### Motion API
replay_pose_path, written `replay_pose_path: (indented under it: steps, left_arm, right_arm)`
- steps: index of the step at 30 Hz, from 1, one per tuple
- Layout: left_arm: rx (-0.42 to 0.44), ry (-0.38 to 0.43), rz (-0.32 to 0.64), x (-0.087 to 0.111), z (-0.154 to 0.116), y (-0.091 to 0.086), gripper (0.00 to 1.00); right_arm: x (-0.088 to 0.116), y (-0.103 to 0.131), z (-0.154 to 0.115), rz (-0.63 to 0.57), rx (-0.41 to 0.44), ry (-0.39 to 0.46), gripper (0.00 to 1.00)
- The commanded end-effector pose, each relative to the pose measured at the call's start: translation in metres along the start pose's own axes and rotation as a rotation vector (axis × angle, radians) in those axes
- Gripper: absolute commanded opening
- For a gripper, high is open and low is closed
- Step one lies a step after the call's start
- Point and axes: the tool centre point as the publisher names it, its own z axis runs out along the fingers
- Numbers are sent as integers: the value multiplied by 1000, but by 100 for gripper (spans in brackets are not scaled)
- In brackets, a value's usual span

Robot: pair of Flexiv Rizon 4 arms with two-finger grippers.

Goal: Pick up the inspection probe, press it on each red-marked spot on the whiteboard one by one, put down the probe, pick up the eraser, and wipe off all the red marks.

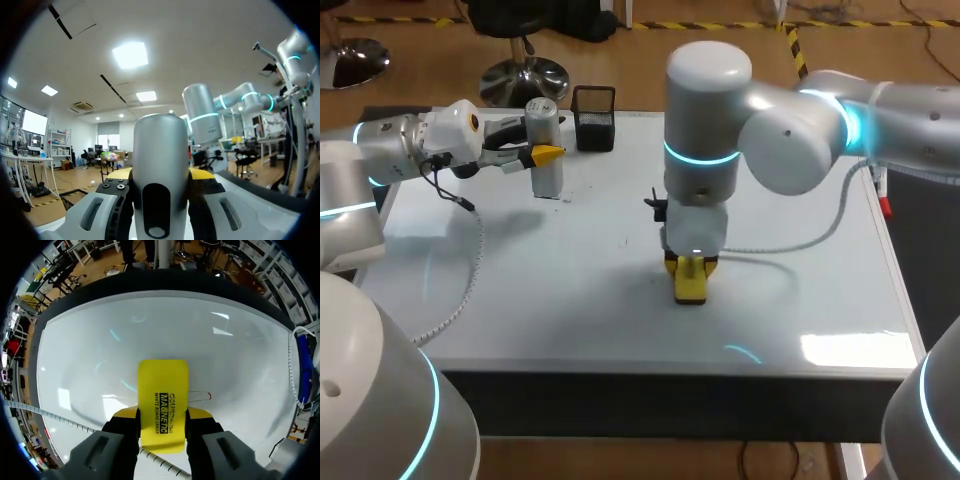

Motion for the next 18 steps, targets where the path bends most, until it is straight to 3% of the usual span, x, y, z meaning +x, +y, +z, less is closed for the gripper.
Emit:
replay_pose_path:
  steps: [1,18]
  left_arm:
    - [0,-1,2,1,0,-1,0]
    - [0,-1,2,1,0,-1,0]
  right_arm:
    - [14,-2,31,1,0,-9,0]
    - [25,-8,16,-2,26,-19,0]
